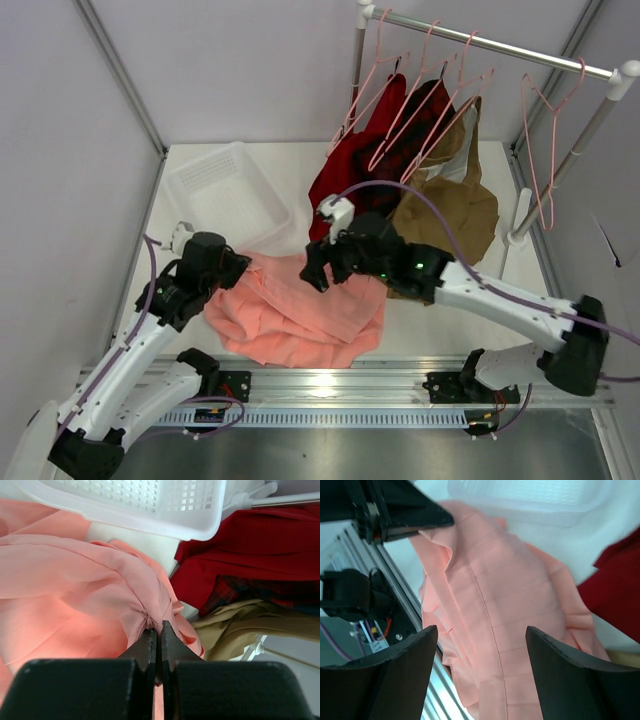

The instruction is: Place the skirt on the hanger

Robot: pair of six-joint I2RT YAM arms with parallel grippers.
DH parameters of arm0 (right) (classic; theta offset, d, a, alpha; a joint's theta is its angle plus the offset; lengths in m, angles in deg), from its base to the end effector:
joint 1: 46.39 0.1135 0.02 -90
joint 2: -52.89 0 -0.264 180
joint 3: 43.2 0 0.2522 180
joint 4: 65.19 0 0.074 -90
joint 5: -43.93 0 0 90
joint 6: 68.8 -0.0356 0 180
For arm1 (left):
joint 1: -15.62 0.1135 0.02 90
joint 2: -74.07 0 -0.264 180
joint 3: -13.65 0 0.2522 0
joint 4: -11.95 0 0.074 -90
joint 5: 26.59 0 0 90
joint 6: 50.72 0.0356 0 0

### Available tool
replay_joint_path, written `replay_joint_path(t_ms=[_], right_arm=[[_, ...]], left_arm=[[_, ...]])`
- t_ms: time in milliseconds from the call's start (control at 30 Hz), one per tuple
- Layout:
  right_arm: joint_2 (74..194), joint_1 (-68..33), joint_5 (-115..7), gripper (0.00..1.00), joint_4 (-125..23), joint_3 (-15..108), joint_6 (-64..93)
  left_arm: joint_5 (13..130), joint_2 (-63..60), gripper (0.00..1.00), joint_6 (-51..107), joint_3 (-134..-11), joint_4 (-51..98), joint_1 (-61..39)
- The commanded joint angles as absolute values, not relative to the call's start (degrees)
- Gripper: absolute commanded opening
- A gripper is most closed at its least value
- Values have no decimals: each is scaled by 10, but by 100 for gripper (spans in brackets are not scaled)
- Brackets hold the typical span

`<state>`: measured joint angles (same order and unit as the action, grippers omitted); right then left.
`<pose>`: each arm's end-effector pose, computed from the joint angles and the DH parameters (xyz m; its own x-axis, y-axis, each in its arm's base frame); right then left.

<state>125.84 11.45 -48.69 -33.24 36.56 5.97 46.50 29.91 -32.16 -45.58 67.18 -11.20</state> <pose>0.1542 0.2482 0.3493 -0.4461 -0.2165 -0.8684 -0.7778 0.5737 0.2565 0.1445 -0.0615 0.2933 -0.4044 -0.8119 -0.4211 -0.4714 0.5795 -0.6648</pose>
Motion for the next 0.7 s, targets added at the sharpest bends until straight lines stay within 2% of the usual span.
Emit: replay_joint_path(t_ms=[0, 167, 400, 667], right_arm=[[1336, 156, -497, 78, -411, 414, 128], [1438, 179, -496, 83, -479, 447, 122], [1467, 195, -390, 86, -535, 452, 82], [1489, 210, -379, 86, -597, 439, 28]], left_arm=[[439, 314, 0, -310, -487, 687, -107], [446, 341, 0, -313, -487, 698, -107], [439, 365, 0, -313, -490, 721, -107], [442, 369, 0, -313, -483, 719, -107]])
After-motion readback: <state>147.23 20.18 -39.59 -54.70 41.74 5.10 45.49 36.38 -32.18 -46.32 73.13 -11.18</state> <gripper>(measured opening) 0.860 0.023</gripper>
